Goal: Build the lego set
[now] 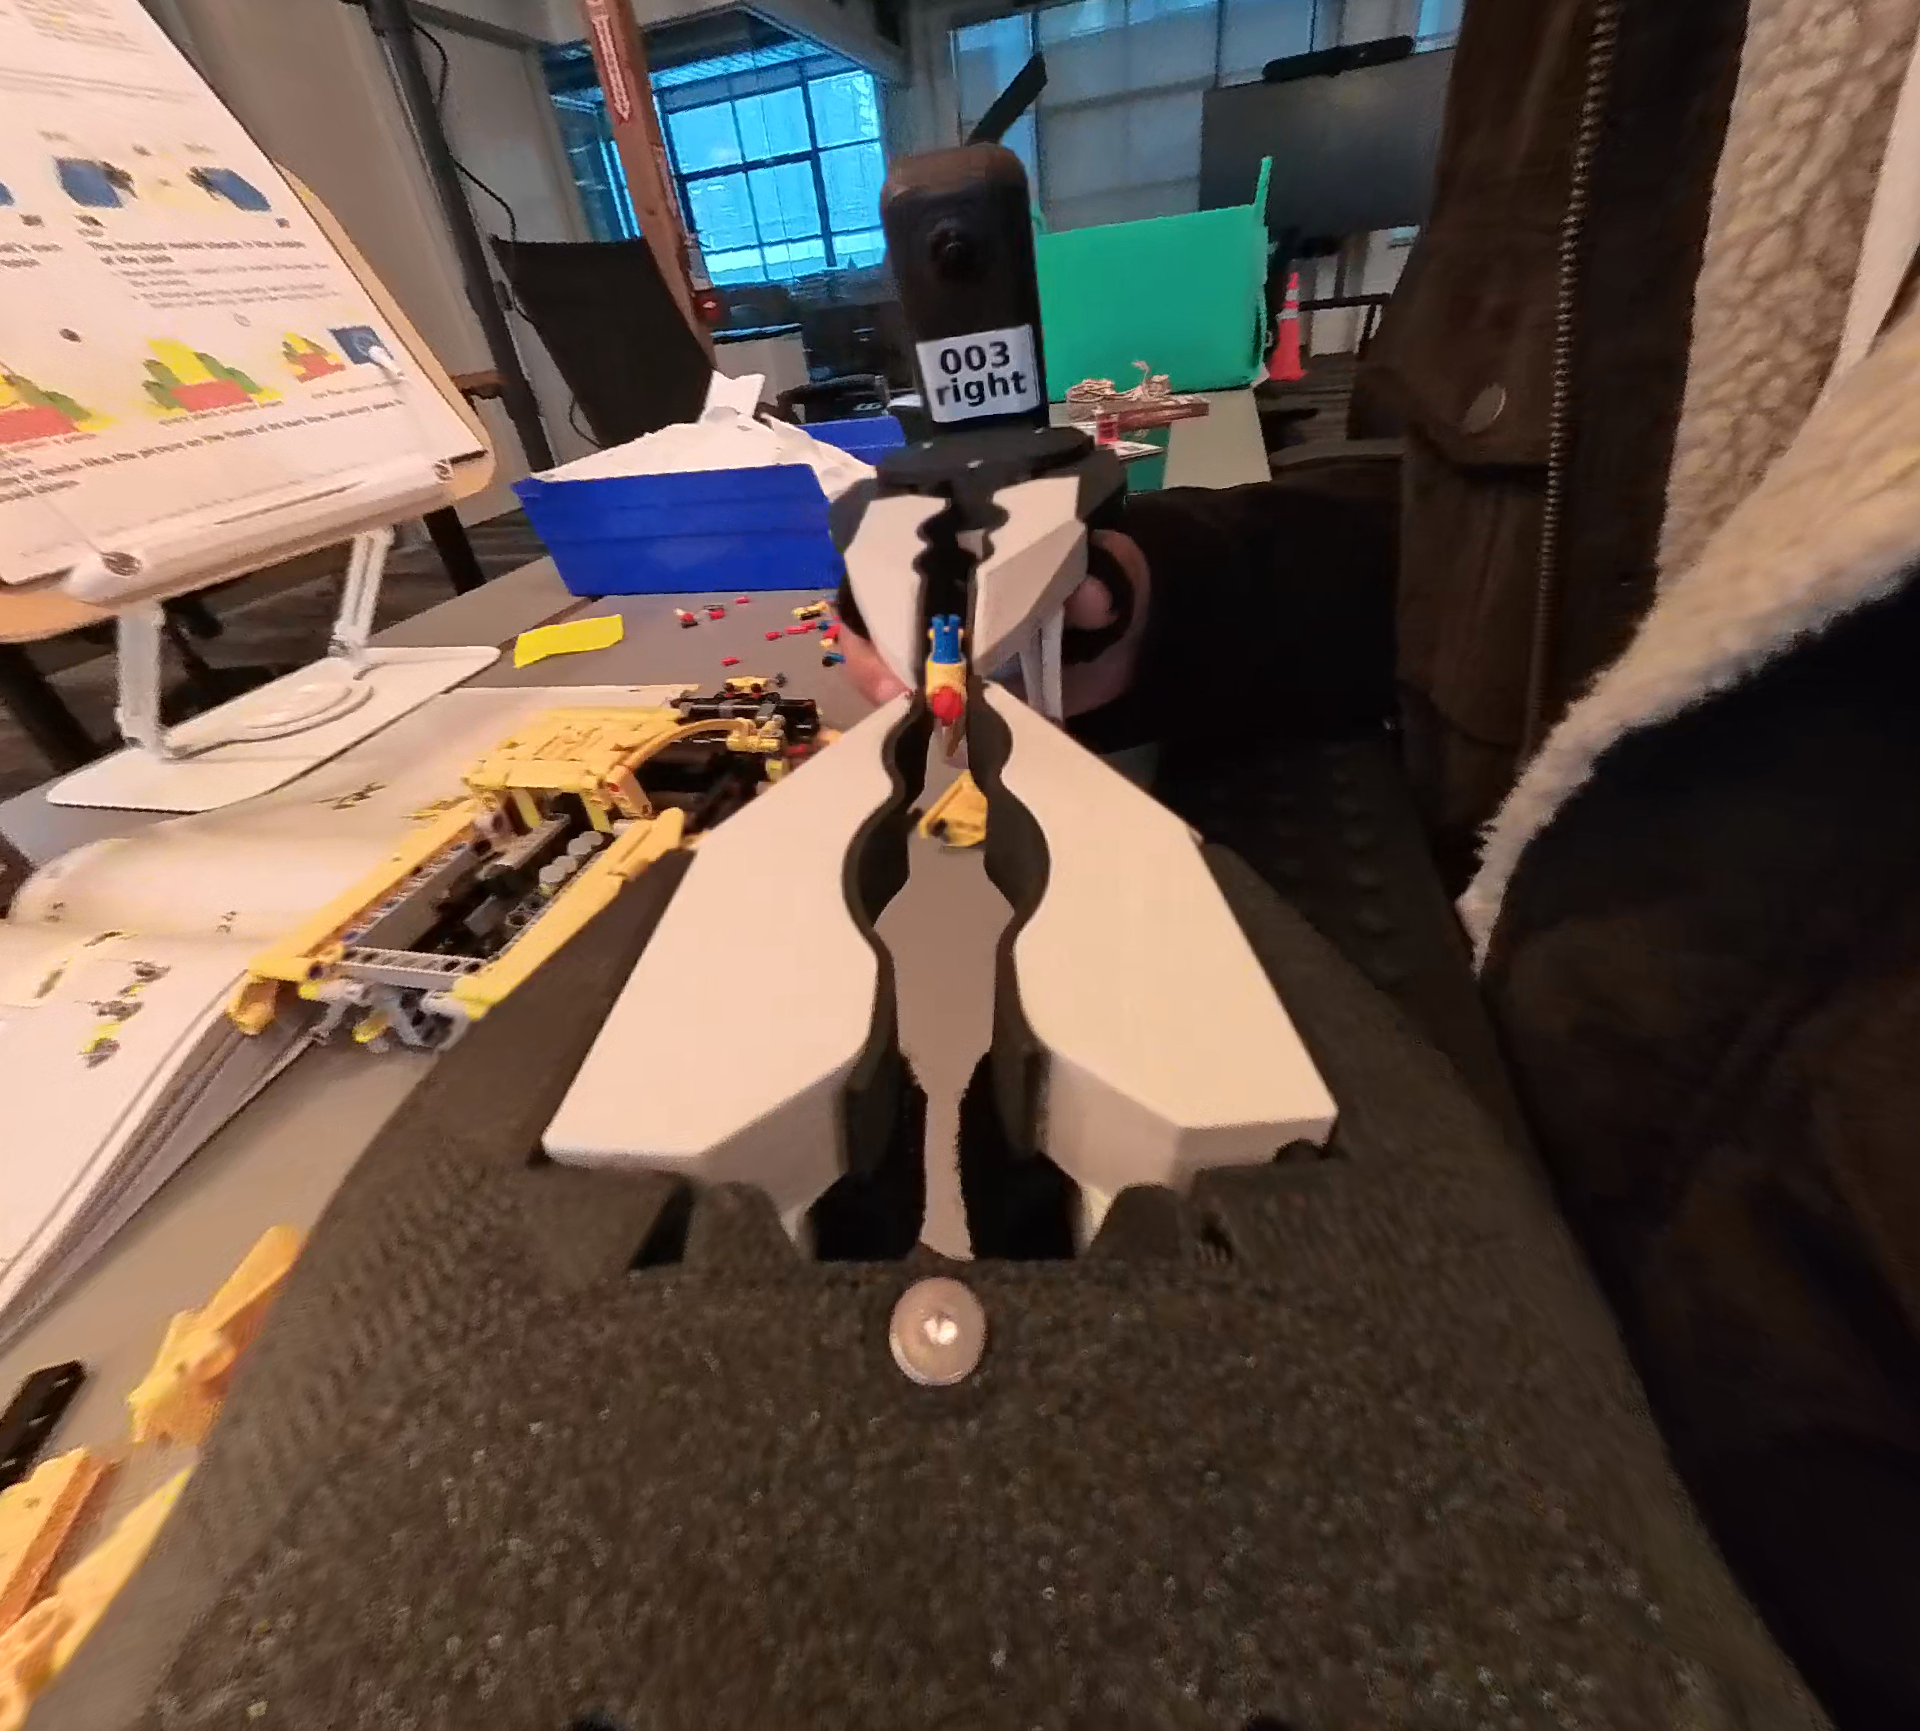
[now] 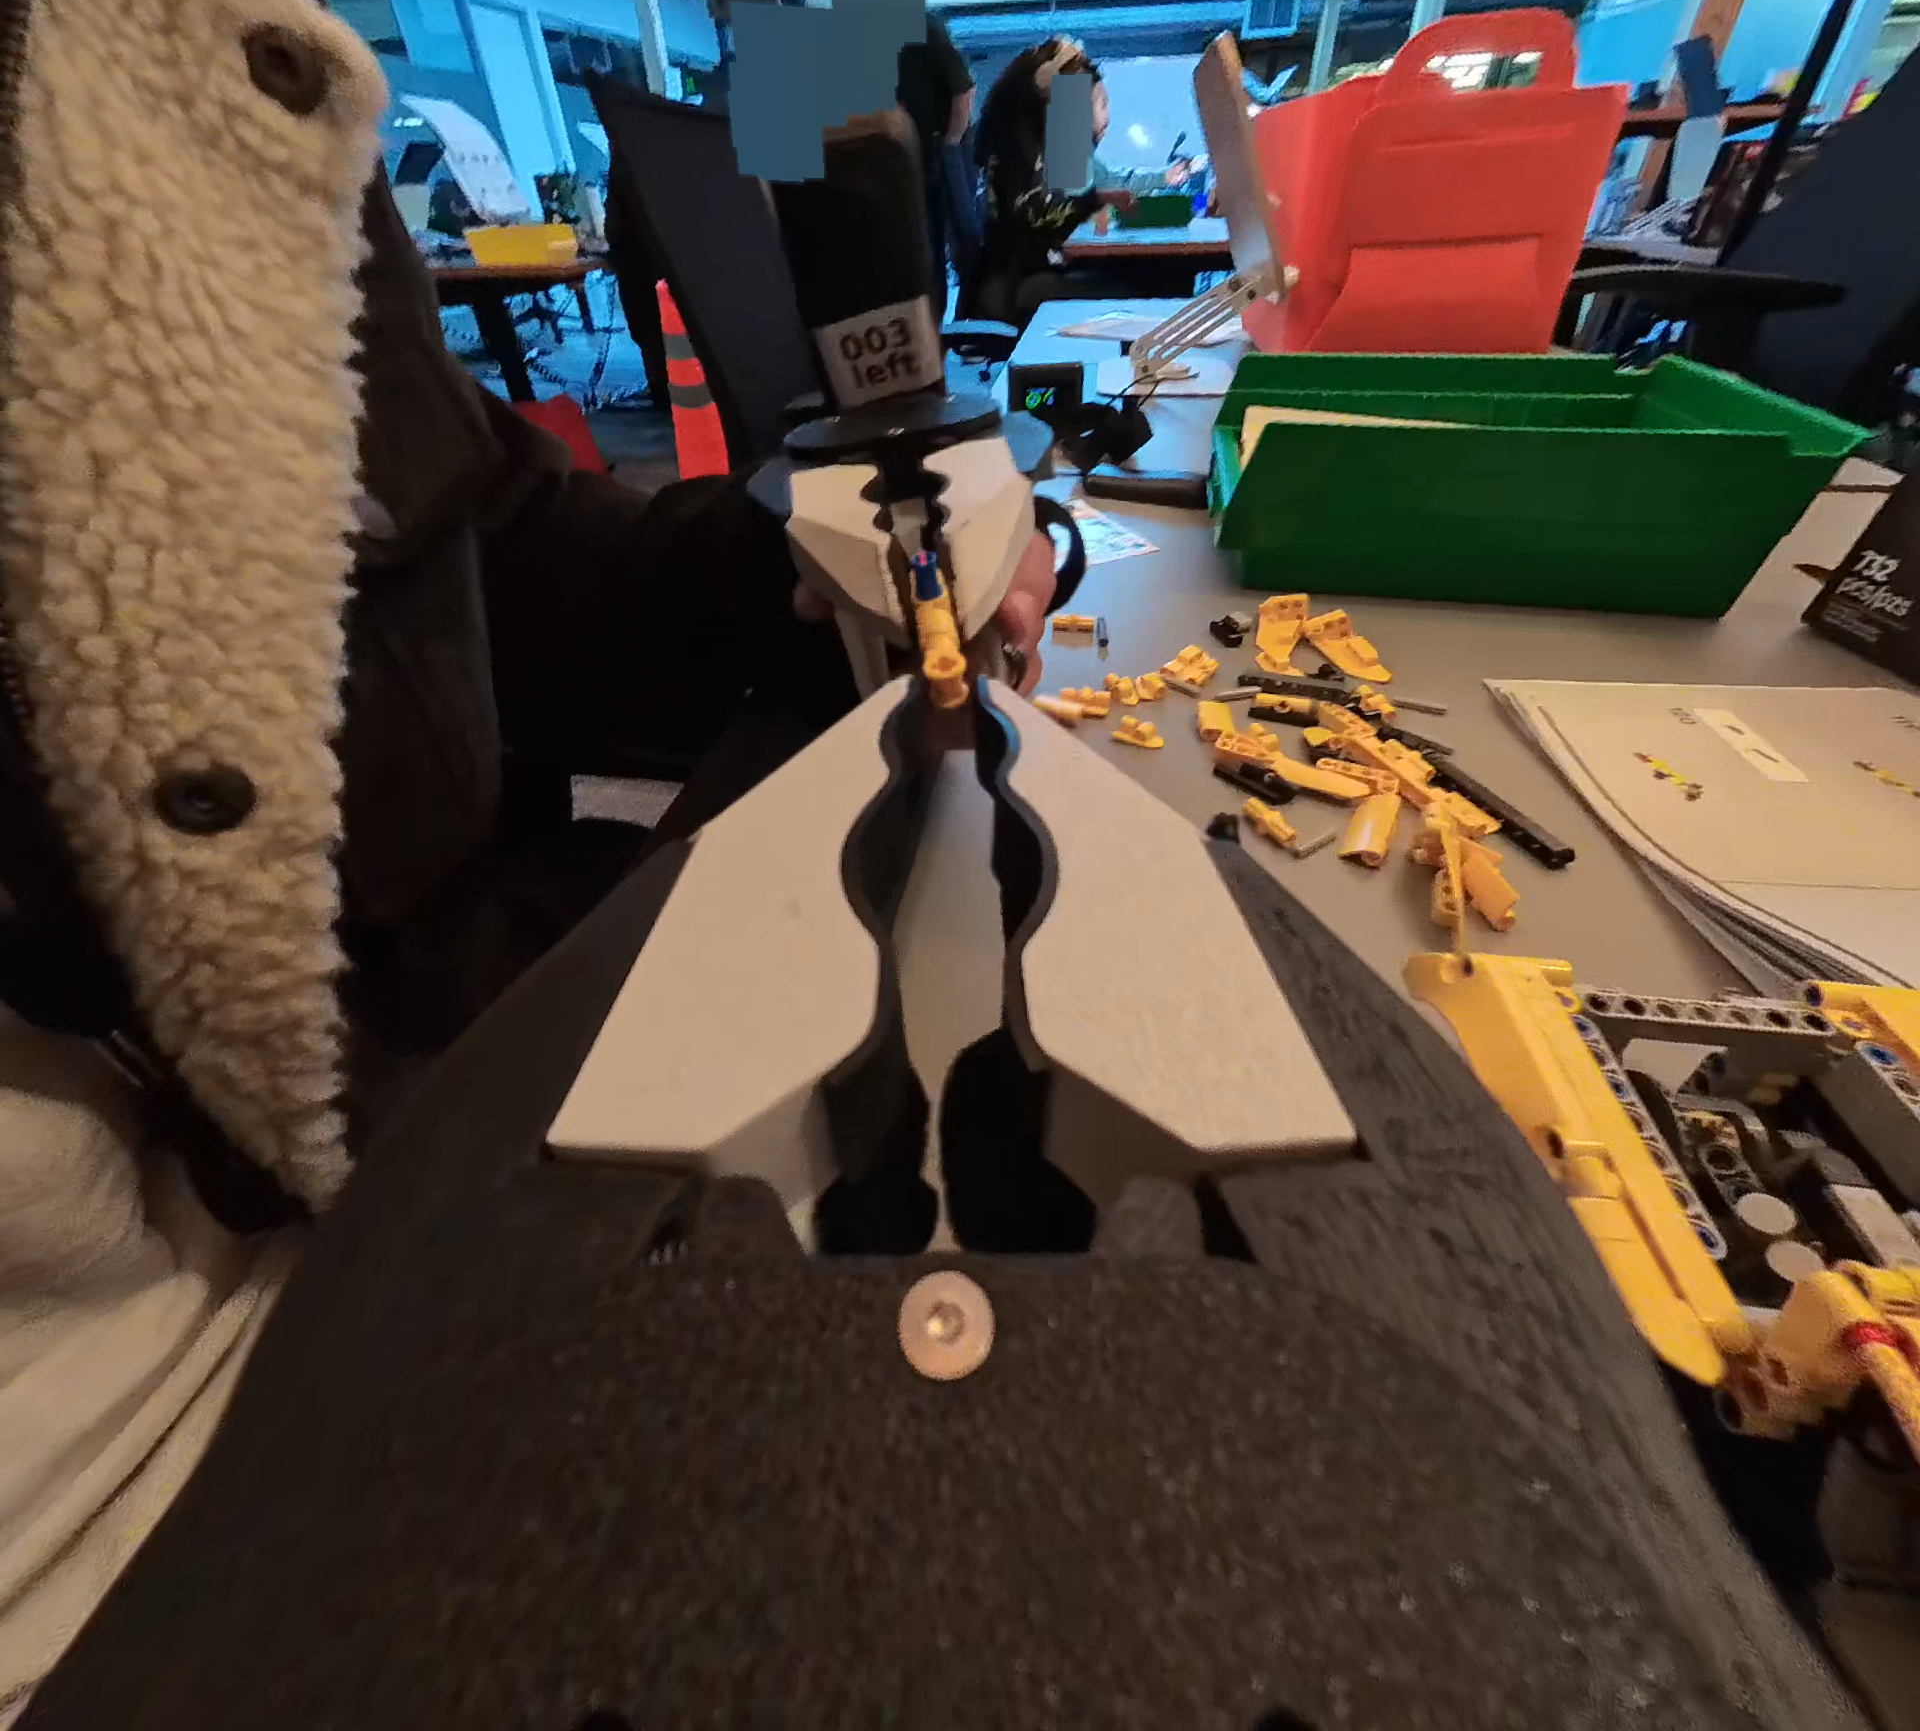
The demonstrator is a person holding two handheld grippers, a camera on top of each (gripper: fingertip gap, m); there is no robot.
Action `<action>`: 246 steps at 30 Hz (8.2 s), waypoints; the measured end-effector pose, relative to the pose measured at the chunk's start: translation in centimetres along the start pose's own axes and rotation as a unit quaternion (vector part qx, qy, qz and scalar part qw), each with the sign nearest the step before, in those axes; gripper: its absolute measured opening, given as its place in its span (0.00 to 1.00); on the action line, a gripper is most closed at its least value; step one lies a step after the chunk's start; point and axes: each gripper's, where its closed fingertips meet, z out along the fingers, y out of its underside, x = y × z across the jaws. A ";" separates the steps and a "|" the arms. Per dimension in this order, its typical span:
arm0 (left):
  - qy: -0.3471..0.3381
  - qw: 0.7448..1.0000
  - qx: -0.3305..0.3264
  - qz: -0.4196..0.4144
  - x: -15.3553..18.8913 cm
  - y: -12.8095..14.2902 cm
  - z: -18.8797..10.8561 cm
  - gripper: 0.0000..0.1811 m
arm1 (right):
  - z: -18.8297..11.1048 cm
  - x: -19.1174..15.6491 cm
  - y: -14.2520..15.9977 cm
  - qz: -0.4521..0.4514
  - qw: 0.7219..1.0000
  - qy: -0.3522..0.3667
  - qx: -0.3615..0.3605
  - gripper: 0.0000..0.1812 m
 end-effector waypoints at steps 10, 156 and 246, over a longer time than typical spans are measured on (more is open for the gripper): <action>-0.007 1.000 -0.017 0.006 0.0 0.8 0.7 0.04 | 0.9 -0.2 0.6 0.043 0.999 -0.015 -0.014 0.03; -0.144 0.869 -0.322 0.346 -2.4 10.7 5.1 0.03 | -5.7 3.5 9.5 0.059 0.886 0.138 -0.439 0.02; -0.177 0.878 -0.271 0.353 -3.1 8.3 4.7 0.03 | -4.3 4.0 6.7 0.256 0.926 0.089 -0.263 0.01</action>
